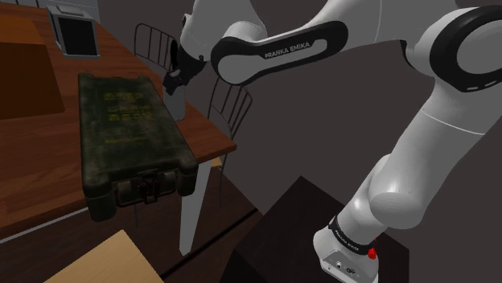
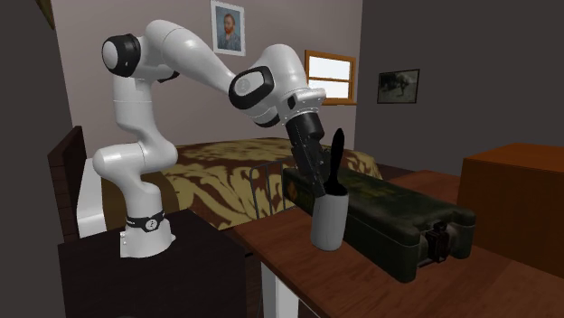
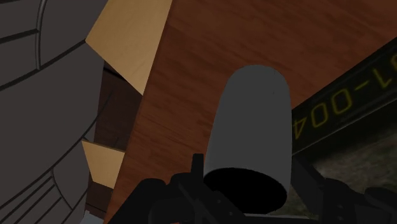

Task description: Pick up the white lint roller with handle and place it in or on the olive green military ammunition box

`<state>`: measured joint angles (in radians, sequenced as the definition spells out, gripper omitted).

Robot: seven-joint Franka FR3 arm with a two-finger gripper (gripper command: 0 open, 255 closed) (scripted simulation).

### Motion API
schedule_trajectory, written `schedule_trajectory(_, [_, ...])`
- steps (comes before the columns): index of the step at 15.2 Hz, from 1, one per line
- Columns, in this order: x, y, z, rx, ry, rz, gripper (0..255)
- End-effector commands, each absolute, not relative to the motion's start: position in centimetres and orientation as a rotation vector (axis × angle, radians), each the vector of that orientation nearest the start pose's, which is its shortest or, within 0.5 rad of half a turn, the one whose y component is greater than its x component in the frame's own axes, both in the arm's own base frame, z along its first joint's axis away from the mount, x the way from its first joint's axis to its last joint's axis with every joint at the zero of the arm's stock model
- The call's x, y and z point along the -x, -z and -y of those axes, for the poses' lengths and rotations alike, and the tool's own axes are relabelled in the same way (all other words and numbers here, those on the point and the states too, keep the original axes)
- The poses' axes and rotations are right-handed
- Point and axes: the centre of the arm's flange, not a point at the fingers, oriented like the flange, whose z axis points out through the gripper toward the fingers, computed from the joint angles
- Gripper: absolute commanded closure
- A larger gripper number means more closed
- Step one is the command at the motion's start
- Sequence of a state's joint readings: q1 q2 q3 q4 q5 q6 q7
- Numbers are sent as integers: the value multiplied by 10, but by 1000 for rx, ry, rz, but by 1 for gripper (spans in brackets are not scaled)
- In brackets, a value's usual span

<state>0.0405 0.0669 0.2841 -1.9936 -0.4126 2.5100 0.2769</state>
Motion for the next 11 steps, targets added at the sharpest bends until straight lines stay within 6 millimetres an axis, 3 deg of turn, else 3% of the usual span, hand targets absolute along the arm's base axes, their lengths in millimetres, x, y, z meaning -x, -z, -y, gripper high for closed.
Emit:
schedule_trajectory(1, [-575, -488, -193, 3140, 839, 509, 255])
schedule_trajectory(11, [-575, -541, -193, 3140, 839, 509, 255])
